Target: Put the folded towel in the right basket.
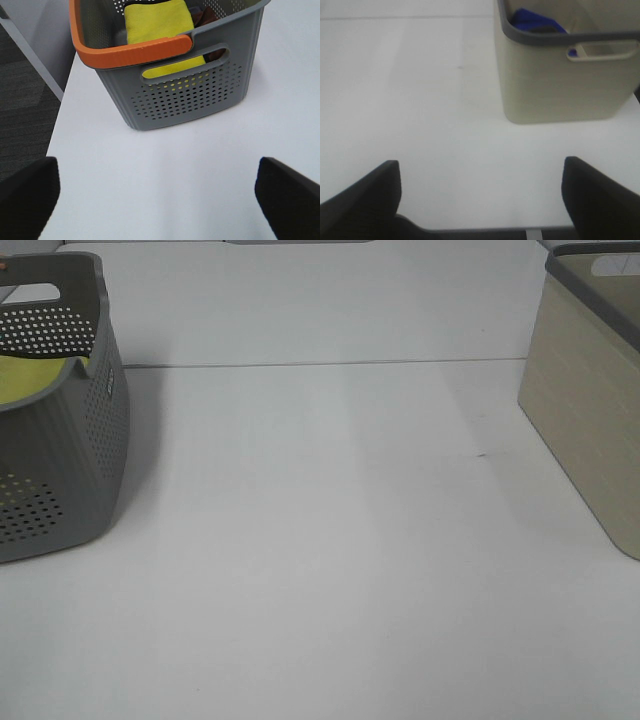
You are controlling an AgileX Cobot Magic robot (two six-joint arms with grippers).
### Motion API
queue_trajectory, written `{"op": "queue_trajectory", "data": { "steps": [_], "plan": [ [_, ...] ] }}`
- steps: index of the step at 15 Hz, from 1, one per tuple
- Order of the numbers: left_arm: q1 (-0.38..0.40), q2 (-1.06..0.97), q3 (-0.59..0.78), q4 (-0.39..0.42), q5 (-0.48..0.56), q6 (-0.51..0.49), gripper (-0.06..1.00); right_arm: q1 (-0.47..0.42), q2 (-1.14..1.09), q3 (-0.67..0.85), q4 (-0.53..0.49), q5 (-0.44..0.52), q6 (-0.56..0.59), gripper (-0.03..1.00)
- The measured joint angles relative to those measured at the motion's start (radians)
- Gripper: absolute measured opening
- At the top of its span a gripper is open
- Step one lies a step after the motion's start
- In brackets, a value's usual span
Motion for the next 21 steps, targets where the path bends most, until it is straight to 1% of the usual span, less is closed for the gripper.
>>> {"op": "queue_trajectory", "data": {
  "steps": [1, 2, 4, 8, 10, 11, 21],
  "plan": [
    [0.0, 0.0, 0.0, 0.0, 0.0, 0.0, 0.99, 0.0, -0.001, 0.061, -0.045, 0.0, 0.036, 0.84],
    [0.0, 0.0, 0.0, 0.0, 0.0, 0.0, 0.99, 0.0, -0.001, 0.121, -0.064, 0.006, 0.064, 0.84],
    [0.0, 0.0, 0.0, 0.0, 0.0, 0.0, 0.99, 0.0, 0.0, 0.146, -0.067, 0.009, 0.074, 0.84],
    [0.0, 0.0, 0.0, 0.0, 0.0, 0.0, 0.99, 0.0, -0.001, 0.157, -0.067, -0.027, 0.074, 0.84],
    [0.0, 0.0, 0.0, 0.0, 0.0, 0.0, 0.99, 0.0, -0.001, 0.183, -0.067, -0.087, 0.074, 0.84],
    [0.0, 0.0, 0.0, 0.0, 0.0, 0.0, 0.99, 0.0, 0.0, 0.191, -0.067, -0.099, 0.074, 0.84],
    [0.0, 0.0, 0.0, 0.0, 0.0, 0.0, 0.99, 0.0, 0.0, 0.191, -0.067, -0.105, 0.074, 0.84]
  ]
}}
